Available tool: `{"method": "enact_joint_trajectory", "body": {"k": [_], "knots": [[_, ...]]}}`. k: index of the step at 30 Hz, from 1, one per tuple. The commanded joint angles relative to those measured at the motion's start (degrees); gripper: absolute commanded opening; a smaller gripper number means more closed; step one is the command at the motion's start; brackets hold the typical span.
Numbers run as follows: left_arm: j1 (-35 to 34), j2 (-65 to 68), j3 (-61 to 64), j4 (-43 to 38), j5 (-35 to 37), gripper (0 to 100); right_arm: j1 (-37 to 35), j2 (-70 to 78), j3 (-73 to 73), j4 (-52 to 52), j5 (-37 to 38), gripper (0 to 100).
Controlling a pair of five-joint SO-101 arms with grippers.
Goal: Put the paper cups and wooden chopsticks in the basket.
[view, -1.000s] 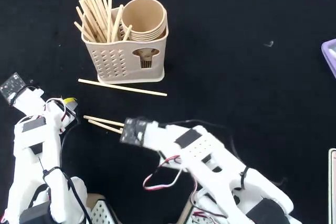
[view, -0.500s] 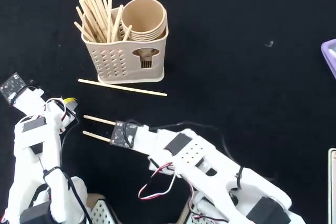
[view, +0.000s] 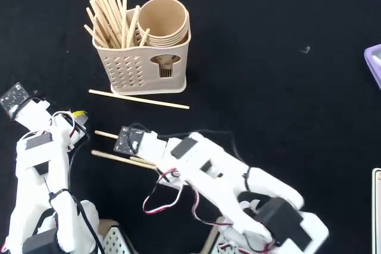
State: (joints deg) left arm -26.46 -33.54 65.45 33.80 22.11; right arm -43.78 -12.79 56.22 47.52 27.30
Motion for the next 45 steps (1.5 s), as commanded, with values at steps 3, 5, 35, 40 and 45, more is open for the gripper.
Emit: {"method": "enact_joint_trajectory", "body": {"k": [3, 5, 35, 40, 45], "knots": [[0.04, -0.88, -0.66, -1.05, 0.26, 29, -3.52, 1.01, -1.36, 0.09, -0.44, 10.6], [0.04, -0.88, -0.66, -1.05, 0.26, 29, -3.69, 1.01, -1.36, 0.09, -0.44, 10.3], [0.04, -0.88, -0.66, -1.05, 0.26, 29, 4.48, -53.49, -10.51, -1.32, -11.08, 1.1], [0.04, -0.88, -0.66, -1.05, 0.26, 29, 4.4, -49.54, -10.59, -17.14, -12.57, 1.1], [0.22, -0.88, -0.66, -1.05, 0.26, 29, 4.4, -42.15, -12.35, -33.58, -12.57, 1.1]]}}
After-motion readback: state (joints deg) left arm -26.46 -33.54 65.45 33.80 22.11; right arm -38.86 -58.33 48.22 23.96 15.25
